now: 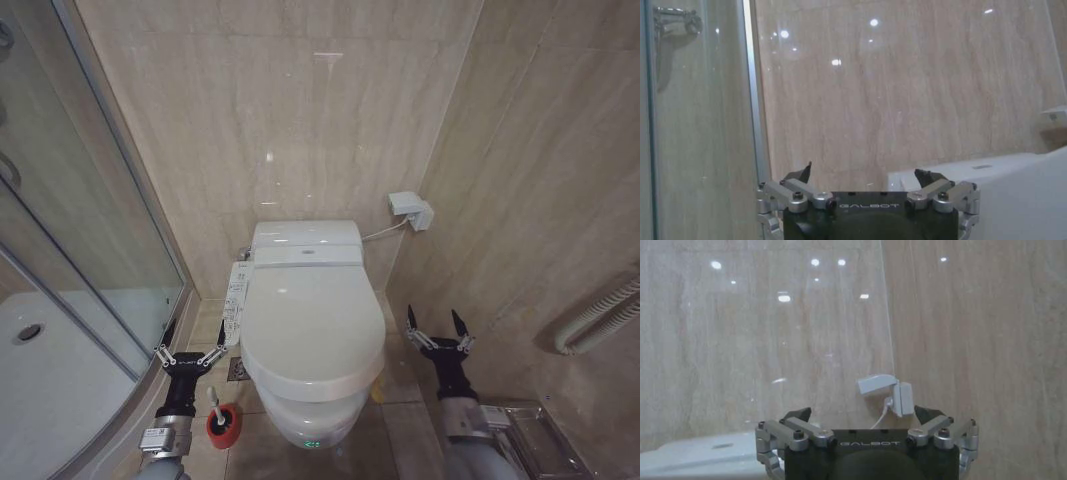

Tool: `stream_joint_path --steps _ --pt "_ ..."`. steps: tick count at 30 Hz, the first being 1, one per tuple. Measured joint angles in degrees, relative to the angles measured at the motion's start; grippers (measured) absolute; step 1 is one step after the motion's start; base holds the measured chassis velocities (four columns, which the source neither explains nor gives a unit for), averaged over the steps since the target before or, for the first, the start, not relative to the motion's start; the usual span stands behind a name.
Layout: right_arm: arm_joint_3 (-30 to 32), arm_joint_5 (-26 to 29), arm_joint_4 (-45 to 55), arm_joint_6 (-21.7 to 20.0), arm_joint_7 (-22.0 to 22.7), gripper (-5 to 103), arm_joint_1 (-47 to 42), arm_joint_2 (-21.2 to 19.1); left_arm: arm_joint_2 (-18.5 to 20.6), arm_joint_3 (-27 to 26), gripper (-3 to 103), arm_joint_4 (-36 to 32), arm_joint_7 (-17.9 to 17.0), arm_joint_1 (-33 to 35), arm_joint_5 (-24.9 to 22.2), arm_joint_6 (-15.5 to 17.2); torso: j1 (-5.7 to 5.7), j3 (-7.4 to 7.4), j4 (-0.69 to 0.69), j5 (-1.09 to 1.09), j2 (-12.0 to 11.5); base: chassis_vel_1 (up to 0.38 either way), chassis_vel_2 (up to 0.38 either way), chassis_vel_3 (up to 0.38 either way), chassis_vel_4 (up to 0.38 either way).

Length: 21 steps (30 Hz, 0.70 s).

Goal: Open the toilet lid, clean the toilet bowl with a toilet brush, close the toilet lid, and flush.

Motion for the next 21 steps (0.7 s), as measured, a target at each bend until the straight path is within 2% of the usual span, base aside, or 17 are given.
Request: stream_joint_path --steps 21 --pt "-0.89 -0.41 -0.04 -1.53 -0.61 100 0.78 -0.19 0.00 0.00 100 0.00 0.00 0.00 0.00 0.00 0.00 0.00 0.00 0.00 0.00 0.000 0.000 0.000 0.000"
